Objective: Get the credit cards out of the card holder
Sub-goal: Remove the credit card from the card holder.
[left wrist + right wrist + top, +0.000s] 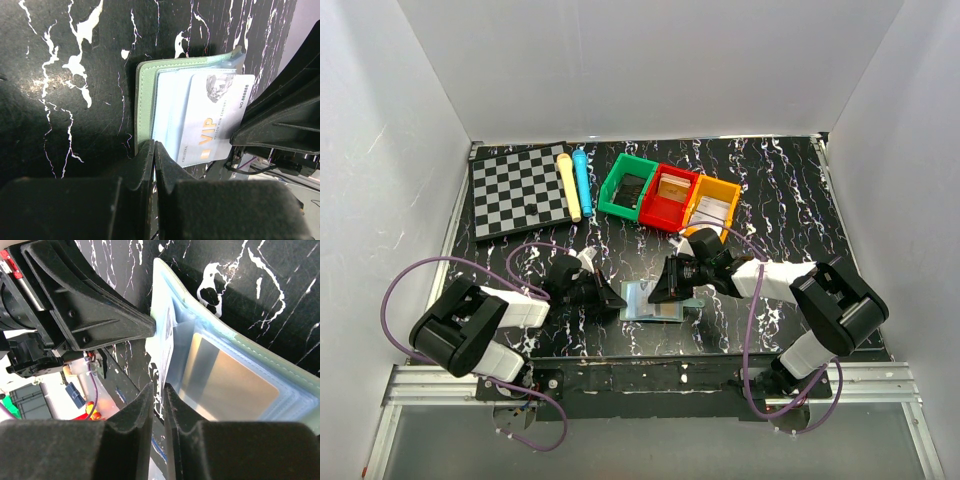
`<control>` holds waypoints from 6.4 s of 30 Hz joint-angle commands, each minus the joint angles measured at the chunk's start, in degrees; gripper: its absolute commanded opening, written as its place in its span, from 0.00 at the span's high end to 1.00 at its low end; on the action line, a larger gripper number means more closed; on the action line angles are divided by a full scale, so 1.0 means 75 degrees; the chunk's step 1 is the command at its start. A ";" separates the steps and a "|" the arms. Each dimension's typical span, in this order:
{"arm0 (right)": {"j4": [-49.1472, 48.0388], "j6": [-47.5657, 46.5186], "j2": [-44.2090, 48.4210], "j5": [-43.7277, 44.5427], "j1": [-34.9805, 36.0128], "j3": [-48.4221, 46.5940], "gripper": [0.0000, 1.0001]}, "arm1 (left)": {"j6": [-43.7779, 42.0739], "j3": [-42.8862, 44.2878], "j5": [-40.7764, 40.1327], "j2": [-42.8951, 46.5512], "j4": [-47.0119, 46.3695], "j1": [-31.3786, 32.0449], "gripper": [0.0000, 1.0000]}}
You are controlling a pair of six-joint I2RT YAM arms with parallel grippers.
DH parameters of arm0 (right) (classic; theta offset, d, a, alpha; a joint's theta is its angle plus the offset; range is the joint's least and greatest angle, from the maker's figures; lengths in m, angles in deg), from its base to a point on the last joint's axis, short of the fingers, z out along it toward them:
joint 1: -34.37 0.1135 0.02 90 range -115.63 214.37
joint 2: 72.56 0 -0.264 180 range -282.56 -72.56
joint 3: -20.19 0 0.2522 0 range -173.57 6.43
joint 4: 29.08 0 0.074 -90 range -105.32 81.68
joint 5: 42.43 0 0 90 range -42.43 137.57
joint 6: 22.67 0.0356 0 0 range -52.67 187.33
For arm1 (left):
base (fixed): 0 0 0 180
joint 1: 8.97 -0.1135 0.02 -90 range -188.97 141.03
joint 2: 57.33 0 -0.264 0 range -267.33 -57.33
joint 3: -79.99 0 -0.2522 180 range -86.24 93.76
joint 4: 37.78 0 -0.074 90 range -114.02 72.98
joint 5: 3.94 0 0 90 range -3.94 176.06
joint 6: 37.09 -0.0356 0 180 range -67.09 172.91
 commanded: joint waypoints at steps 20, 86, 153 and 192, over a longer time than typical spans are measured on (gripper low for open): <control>0.0265 -0.0211 0.0161 0.0026 -0.0041 -0.0197 0.99 | -0.0194 0.0244 -0.0142 0.1656 0.1072 0.0044 0.91; -0.0122 0.0082 -0.0401 -0.0267 0.0006 -0.0373 0.65 | 0.0135 0.0432 0.0597 -0.1120 -0.1073 0.0559 1.00; 0.4047 -0.1347 0.2608 0.1243 -0.0146 -0.1286 0.99 | -0.0135 0.1333 0.0234 0.0050 0.0660 0.0606 0.48; 0.6582 -0.5004 0.3115 -0.2505 0.0709 -0.3490 0.99 | -0.0193 0.0666 0.3667 0.3989 -0.2374 0.0465 0.32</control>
